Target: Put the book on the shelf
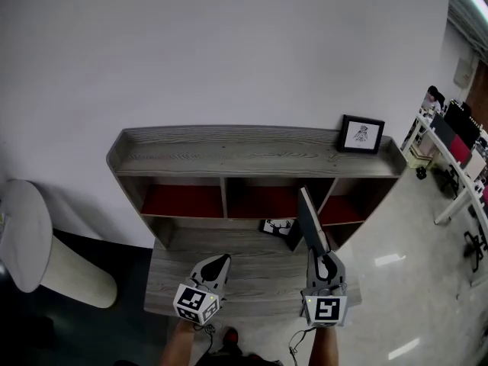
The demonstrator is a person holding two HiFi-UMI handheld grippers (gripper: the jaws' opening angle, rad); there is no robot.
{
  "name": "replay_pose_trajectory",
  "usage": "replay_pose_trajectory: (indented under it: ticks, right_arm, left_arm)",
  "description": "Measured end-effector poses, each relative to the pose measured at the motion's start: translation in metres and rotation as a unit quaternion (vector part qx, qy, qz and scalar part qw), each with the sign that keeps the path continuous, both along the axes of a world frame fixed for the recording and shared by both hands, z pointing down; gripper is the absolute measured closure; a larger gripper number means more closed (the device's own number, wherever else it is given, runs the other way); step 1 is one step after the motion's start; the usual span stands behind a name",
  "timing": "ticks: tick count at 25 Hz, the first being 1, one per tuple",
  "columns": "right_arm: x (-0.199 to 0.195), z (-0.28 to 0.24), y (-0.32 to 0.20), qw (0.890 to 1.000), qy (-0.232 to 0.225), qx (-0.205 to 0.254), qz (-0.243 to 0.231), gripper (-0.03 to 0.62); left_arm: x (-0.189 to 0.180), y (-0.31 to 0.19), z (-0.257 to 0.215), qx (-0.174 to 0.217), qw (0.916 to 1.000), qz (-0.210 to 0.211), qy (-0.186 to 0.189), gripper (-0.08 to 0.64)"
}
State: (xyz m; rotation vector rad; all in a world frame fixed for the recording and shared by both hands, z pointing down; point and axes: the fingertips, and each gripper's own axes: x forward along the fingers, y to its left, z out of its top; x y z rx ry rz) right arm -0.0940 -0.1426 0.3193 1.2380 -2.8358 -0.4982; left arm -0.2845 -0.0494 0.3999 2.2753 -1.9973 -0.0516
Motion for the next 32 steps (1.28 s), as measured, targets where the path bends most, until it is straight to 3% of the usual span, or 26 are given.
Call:
replay_pose_trajectory:
  ticks: [4,7,13,24,32]
  right_arm:
    - [-0.017,0.0,-0.008,0.996,0.068,0.054,0.03,0.522]
    - [-0.03,0.001,-0.011,0.986,0.132,0.092,0.05,0.522]
    - [-0.059,0.003,-0.012,0.965,0.21,0.141,0.064,0.522]
    - [-0.101,0.034,-0.033,0.923,0.328,0.194,0.055,0.52]
    - [-0.121,0.068,-0.05,0.895,0.392,0.209,0.049,0.52]
  left_arm:
    - [-0.016,-0.006,0.002,-0.002,1.0,0.004,0.004,0.554]
    - [-0.025,-0.011,0.005,-0.001,1.0,0.009,0.005,0.554]
    - [-0.042,-0.019,0.009,-0.002,0.9998,0.017,0.01,0.554]
    - [-0.072,-0.024,0.02,-0.01,0.9996,0.011,0.023,0.554]
    - [-0.098,-0.021,0.031,-0.018,0.9993,-0.006,0.032,0.554]
